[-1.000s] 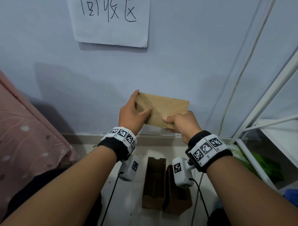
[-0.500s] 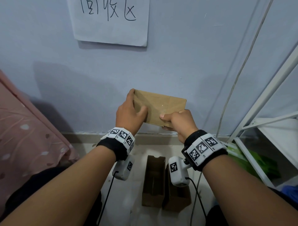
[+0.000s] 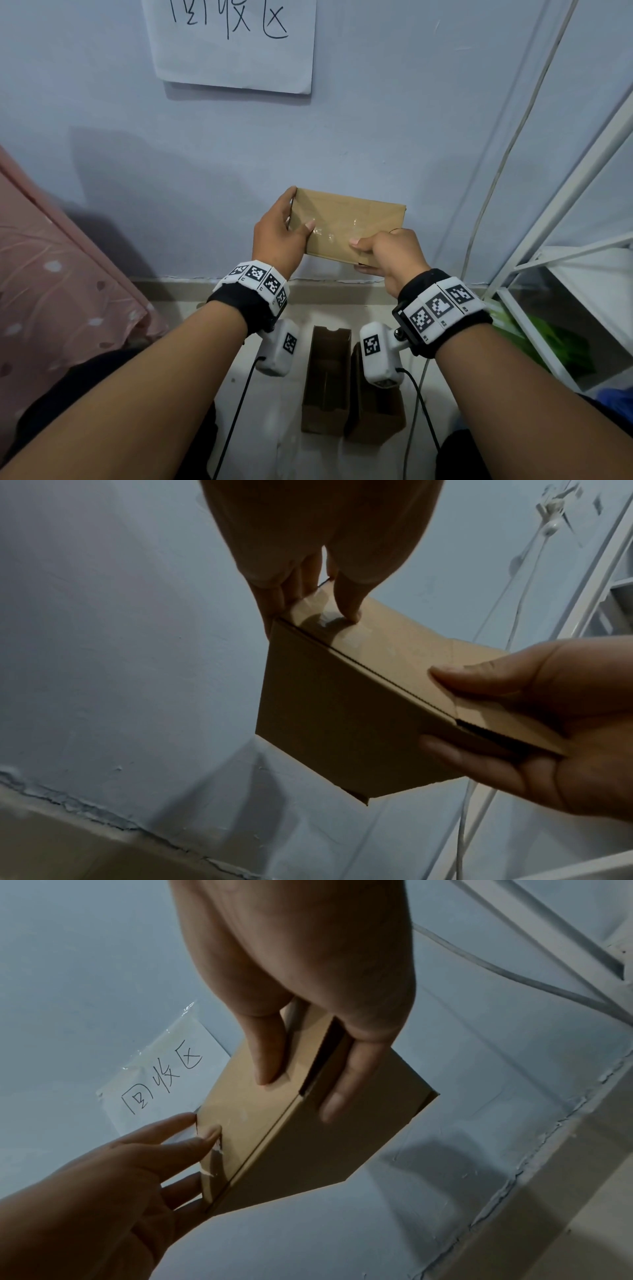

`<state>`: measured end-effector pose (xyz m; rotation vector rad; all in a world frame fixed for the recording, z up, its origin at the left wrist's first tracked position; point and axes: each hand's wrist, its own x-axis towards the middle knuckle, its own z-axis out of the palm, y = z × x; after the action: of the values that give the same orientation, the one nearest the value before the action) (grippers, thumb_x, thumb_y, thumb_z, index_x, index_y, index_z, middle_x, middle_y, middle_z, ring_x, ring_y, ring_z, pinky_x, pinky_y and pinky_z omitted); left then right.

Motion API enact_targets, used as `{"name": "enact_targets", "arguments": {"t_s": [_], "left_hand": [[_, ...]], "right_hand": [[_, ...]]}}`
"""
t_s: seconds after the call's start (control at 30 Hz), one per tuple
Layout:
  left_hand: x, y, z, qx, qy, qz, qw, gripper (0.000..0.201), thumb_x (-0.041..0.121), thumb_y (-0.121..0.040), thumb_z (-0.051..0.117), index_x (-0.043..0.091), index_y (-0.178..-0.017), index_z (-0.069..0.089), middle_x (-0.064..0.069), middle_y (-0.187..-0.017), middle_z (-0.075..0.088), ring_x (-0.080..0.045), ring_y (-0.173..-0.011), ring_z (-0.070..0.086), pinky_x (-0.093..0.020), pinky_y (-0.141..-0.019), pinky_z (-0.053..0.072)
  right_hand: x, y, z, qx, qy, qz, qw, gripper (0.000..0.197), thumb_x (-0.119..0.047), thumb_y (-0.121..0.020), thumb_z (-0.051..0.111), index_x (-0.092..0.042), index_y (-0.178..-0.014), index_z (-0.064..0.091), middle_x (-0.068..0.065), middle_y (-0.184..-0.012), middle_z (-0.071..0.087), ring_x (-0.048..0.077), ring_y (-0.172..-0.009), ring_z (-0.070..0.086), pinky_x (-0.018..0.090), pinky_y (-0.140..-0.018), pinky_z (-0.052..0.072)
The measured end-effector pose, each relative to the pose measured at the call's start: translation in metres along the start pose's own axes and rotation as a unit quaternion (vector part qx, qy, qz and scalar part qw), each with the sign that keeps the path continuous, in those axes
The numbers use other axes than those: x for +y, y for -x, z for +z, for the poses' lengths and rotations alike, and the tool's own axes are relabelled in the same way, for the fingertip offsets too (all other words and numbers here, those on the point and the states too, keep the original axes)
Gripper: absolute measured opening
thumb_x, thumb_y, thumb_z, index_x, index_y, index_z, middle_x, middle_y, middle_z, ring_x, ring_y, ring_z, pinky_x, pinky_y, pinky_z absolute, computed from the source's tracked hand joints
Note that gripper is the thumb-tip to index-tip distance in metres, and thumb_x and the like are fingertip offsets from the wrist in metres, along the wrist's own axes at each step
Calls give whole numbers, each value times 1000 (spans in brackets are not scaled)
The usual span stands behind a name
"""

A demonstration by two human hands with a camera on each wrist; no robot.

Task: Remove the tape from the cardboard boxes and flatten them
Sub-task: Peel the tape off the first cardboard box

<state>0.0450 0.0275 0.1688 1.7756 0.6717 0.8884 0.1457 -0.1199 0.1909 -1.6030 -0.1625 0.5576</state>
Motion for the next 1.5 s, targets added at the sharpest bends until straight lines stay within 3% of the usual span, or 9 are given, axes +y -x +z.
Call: {"name": "enact_targets", "arguments": {"t_s": [0.13,0.27,0.37,0.47,0.57,0.93,1.17,1.33,1.5], "left_hand": [[0,5,4,-30,22,1,999,67,24,-96,67,33,-155,38,7,-149,50,-13,-137,50,-26,-110,41],[-4,7,7,-57,-2,-21,998,92,38,-76,87,33,-153,36,10,-136,58,-10,-121,59,-31,-106,48],[-7,3,6,-67,10,-43,997,79,27,-77,87,28,-145,48,-2,-120,72,-18,-107,70,-40,-99,57],[-5,2,3,-79,-21,-27,996,60,25,-81,82,29,-135,56,-1,-113,74,-16,-102,72,-39,-96,58],[-2,6,3,-78,-76,-1,994,34,31,-79,77,31,-108,58,5,-95,74,-13,-87,71,-32,-81,58],[-2,10,0,-77,-144,29,986,34,39,-72,68,27,-101,57,1,-82,67,-25,-86,62,-33,-66,51],[0,13,3,-46,-94,-1,994,64,43,-84,76,20,-140,55,-1,-114,71,-18,-104,66,-33,-93,56],[2,13,4,-23,-73,-18,997,56,33,-83,75,19,-135,57,2,-102,72,-14,-92,70,-36,-90,59],[2,15,4,-31,-81,-17,996,63,41,-78,68,22,-137,54,2,-104,71,-16,-93,69,-40,-87,60]], "right_hand": [[-3,0,-4,0,3,-5,1000,33,4,-85,77,8,-115,64,18,-111,73,28,-98,74,42,-71,65],[-6,0,-7,2,7,-12,1000,36,3,-84,77,1,-118,64,14,-109,73,29,-97,74,44,-74,65],[-5,0,-8,9,17,-11,1000,37,3,-85,77,4,-119,63,17,-110,73,27,-97,75,45,-74,65],[-4,-1,-10,12,18,-14,1000,36,4,-84,77,1,-118,63,16,-111,73,26,-96,75,43,-68,66],[-6,0,-12,12,33,-21,999,22,3,-84,77,-6,-95,60,12,-100,72,27,-97,74,47,-75,65],[-3,6,-14,12,47,-33,998,20,2,-83,79,-6,-88,61,13,-100,73,29,-95,74,50,-77,65],[-2,11,-13,14,57,-35,998,25,2,-83,79,2,-104,65,13,-103,72,28,-95,73,47,-75,65],[2,10,-11,21,66,-46,997,28,1,-82,80,7,-105,65,18,-110,72,29,-92,73,45,-72,66],[3,9,-9,23,69,-48,996,39,0,-81,81,13,-113,62,21,-113,70,30,-91,73,46,-72,66]]}}
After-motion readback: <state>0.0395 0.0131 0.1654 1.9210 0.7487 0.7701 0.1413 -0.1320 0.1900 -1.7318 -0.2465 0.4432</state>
